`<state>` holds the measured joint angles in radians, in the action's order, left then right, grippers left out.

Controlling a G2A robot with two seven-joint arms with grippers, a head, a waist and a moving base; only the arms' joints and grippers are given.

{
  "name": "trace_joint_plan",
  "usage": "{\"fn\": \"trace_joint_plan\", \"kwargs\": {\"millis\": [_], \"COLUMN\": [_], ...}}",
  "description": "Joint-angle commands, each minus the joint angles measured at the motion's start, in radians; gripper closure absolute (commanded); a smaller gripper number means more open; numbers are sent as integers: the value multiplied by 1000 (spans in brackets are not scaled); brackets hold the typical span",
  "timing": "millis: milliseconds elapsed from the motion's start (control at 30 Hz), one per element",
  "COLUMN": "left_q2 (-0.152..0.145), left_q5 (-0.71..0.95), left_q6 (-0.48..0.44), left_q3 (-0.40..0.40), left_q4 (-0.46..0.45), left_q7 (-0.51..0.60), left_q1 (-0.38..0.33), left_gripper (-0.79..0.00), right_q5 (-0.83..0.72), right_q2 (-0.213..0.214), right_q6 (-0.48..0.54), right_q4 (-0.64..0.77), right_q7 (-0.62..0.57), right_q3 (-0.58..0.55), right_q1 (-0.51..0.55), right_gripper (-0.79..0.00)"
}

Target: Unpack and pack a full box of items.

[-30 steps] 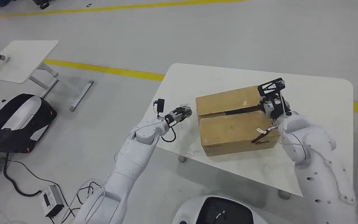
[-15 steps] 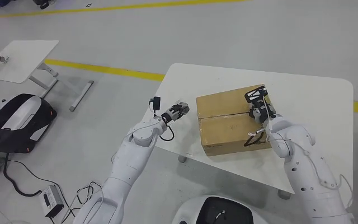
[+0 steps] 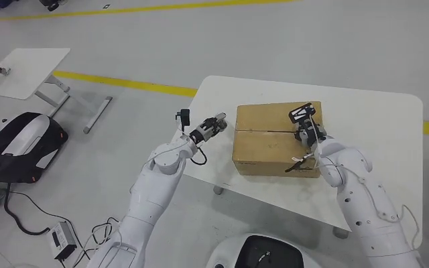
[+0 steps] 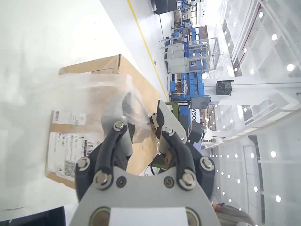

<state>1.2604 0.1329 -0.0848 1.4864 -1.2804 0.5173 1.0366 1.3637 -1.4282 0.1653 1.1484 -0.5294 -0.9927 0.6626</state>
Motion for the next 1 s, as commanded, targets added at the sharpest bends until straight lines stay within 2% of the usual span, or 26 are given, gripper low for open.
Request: {"fn": "trace_joint_plan", "kwargs": {"millis": [0,300,433,733,967], "left_q2": [1,5,6,9,17], "left_q5": [9,7,-24,-27,-43], "left_q6": [7,4,6,13,7], "left_q3": [-8,-51,-74,-126,-186], "left_q4": [-8,-68,-75,-60,-81], "left_q7": [-3,0,-11,24,37], "left_q1": [-1,-20,-28,-41,-63], "left_gripper": [-308,-274,-228,-243,-256], "right_q5": [4,22,31,42,49], "right_q2": [-2,-6,-5,7,27], "right_q6": [2,1,-3,-22,-56], "right_q4": [1,28,54,134,265], "right_q7": [0,-4,-11,-23,-50], "right_q3": [4,11,1,-57,-156], "right_q1": [-1,7,19,61,124], "right_gripper": [0,0,0,0,0]}}
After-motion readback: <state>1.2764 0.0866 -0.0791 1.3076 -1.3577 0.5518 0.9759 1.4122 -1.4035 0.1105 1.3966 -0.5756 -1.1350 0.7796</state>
